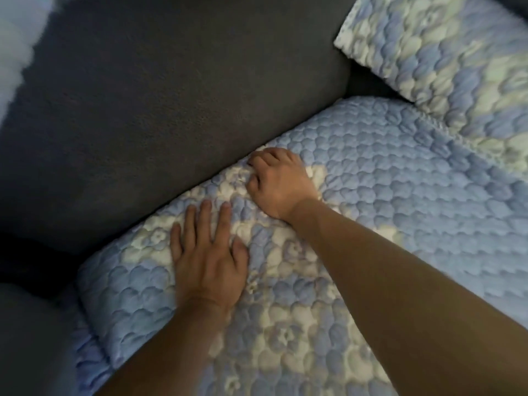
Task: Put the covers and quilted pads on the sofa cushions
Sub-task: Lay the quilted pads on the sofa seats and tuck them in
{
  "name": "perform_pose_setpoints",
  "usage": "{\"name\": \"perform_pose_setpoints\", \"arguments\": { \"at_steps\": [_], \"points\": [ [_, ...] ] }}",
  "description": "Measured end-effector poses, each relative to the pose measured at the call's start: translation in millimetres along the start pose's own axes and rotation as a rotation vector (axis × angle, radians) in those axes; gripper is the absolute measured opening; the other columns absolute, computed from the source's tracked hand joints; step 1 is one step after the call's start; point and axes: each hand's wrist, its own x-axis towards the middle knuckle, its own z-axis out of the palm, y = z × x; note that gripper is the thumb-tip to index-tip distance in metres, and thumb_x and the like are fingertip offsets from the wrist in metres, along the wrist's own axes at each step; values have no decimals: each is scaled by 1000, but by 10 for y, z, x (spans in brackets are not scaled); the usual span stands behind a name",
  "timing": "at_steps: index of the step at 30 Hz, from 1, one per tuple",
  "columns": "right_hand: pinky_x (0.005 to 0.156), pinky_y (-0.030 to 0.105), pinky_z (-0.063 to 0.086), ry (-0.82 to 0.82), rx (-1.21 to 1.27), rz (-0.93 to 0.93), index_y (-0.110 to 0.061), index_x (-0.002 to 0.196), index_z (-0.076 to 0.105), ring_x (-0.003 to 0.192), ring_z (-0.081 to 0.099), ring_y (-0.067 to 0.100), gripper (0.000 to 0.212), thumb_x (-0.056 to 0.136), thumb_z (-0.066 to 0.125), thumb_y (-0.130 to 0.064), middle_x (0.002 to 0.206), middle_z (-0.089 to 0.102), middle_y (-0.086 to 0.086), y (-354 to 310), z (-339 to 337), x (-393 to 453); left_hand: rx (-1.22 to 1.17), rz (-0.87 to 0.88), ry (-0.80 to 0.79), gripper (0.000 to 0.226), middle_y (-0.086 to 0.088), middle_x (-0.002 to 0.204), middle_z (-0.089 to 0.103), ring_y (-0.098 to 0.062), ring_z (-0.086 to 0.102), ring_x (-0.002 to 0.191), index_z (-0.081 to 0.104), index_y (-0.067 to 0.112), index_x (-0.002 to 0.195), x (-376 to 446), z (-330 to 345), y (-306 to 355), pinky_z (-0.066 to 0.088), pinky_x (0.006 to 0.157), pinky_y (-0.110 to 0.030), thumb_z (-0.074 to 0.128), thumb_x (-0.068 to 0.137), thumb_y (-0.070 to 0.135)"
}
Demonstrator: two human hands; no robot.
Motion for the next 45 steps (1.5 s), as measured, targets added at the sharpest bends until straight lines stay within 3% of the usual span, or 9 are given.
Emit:
{"name": "perform_pose_setpoints", "arguments": {
  "at_steps": [5, 13, 18, 21, 26, 30, 32, 39, 45],
  "points": [
    [122, 50, 11, -113, -98, 5, -17, 148, 42, 149, 22, 33, 54, 101, 38, -42, 161, 29, 11, 388, -422, -648, -9, 10, 47, 66, -12, 159, 34, -35, 26, 147, 37, 22, 154, -23, 35, -21, 17, 119, -55, 31, 92, 43],
    [124, 51, 2, -298, -122, 844, -34, 159, 2, 155, -4, 22, 77, 93, 2, -72, 168, -4, -2, 2018, -956, -2682, 30, -34, 73, 63, -14, 155, 39, -37, 32, 143, 43, 22, 149, -39, -15, 52, 23, 113, -56, 30, 91, 42],
    [124, 49, -2, -228, -81, 826, -36, 159, -6, 154, -11, 21, 74, 94, -1, -71, 168, -10, -3, 2098, -819, -2756, 117, -115, -80, 70, -26, 128, 55, -46, 52, 116, 56, 8, 130, 159, -227, 214, 46, 96, -56, 27, 85, 52],
    [124, 49, -4, -171, -81, 764, -34, 159, -8, 154, -13, 22, 73, 95, -1, -70, 168, -11, 0, 2159, -795, -2809, 14, -180, -96, 85, -29, 146, 38, -46, 36, 135, 41, 8, 145, 275, -304, 994, 31, 111, -58, 19, 86, 65],
    [125, 48, -1, -70, -71, 703, -27, 160, 11, 154, 0, 29, 65, 102, 11, -58, 168, 3, 8, 2259, -830, -2666, 137, 442, -37, 67, -2, 169, 2, -29, 0, 155, 3, 40, 159, -156, 197, 2175, 0, 121, -61, 11, 96, 62],
    [121, 56, 14, 290, -269, 448, -6, 145, 46, 143, 30, 41, 48, 100, 45, -22, 153, 37, 21, 2269, -883, -2713, 189, 412, 32, 68, -7, 168, 13, -31, 7, 154, 13, 34, 160, -142, 364, 2106, 8, 119, -64, 16, 97, 58],
    [116, 54, 26, 347, -303, 566, -1, 139, 49, 127, 41, 40, 48, 92, 54, -7, 137, 49, 22, 2394, -1022, -2738, 171, 420, 28, 69, -8, 167, 15, -32, 9, 154, 14, 33, 160, -133, 357, 2122, 9, 119, -64, 19, 96, 58],
    [88, 45, 43, -91, -433, 985, -3, 96, 67, 97, 61, 39, 26, 84, 71, -26, 94, 70, 21, 2646, -1286, -3022, 180, 438, 16, 70, -9, 166, 20, -33, 14, 153, 22, 31, 159, -103, 311, 2147, 10, 119, -64, 24, 94, 57],
    [71, 40, 28, 92, -444, 734, -14, 82, 59, 76, 53, 31, 24, 63, 66, 2, 75, 58, 8, 2235, -1414, -3162, 124, 433, -1, 69, -9, 165, 21, -32, 14, 153, 22, 31, 159, -117, 336, 2117, 10, 118, -65, 25, 94, 56]
  ]
}}
